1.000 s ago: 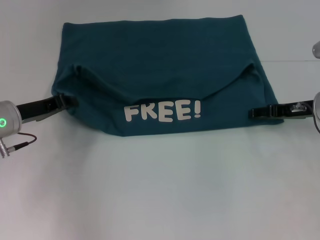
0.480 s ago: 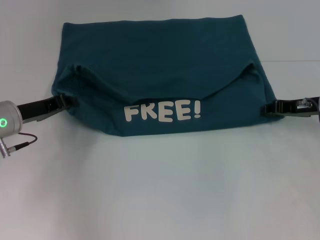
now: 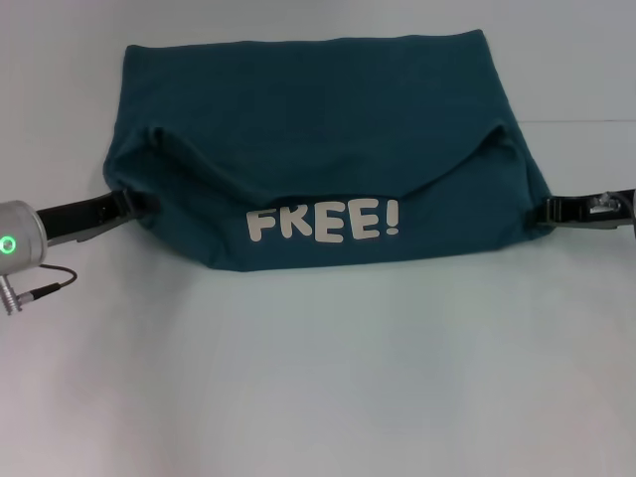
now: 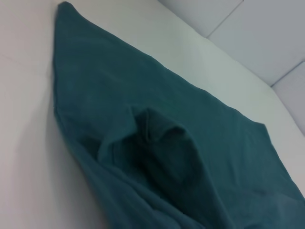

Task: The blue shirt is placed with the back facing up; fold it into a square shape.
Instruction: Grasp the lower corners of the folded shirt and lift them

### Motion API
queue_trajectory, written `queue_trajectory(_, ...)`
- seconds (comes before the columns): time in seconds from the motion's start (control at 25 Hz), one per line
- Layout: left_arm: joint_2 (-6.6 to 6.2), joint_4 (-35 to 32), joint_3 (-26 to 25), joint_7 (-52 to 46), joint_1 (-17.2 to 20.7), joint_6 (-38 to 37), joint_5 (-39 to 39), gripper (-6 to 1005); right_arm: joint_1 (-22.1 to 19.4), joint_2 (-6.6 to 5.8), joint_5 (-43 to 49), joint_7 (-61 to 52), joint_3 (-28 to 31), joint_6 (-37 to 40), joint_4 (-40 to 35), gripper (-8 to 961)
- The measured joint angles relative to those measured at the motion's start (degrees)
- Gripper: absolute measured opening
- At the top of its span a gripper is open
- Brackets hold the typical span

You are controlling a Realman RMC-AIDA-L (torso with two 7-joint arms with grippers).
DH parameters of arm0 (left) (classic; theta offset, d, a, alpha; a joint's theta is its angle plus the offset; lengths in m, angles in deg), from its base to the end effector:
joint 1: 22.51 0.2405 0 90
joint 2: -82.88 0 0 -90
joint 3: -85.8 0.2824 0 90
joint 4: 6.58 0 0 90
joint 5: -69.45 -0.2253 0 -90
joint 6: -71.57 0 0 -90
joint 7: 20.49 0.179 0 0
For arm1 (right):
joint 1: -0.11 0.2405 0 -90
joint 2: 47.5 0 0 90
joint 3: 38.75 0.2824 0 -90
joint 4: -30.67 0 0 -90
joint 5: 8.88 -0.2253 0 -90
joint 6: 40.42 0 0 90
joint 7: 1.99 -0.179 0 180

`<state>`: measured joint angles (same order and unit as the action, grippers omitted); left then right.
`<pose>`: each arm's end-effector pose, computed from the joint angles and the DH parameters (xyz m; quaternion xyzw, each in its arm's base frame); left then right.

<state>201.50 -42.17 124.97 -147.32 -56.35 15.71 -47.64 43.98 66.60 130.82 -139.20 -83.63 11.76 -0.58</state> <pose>-0.3318 0.4480 -0.0219 -0.7075 -0.5989 -0.2471 0.2823 0.3244 0.4816 -0.0207 -0.7674 0.5569 0.0637 0.3112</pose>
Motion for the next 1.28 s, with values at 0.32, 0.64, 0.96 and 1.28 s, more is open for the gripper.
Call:
queue_trajectory(0.32, -1.18, -2.82, 0.97, -3.6, 1.22, -7.32, -4.39, 42, -2.61, -2.18, 0.17, -1.54, 0.4, 14.36, -7.01, 31)
queue_trajectory(0.64, -1.8, -10.8, 0.67, -9.18, 4.0, -22.46, -10.88, 42, -4.71, -4.48, 0.58, -3.41, 0.1, 27.87, -8.94, 32)
queue_trajectory(0.96, -1.86, -15.26, -0.58, -12.08, 5.47, -34.2, -17.1, 42, -5.46, -4.99, 4.12, -2.91, 0.02, 35.26, -9.1, 33)
queue_trajectory(1.28, -1.71, -17.52, -2.38, -12.5, 7.11, -41.61, -21.91, 42, -6.12, -4.77, 6.88, -2.56, -0.12, 41.07, -9.25, 34)
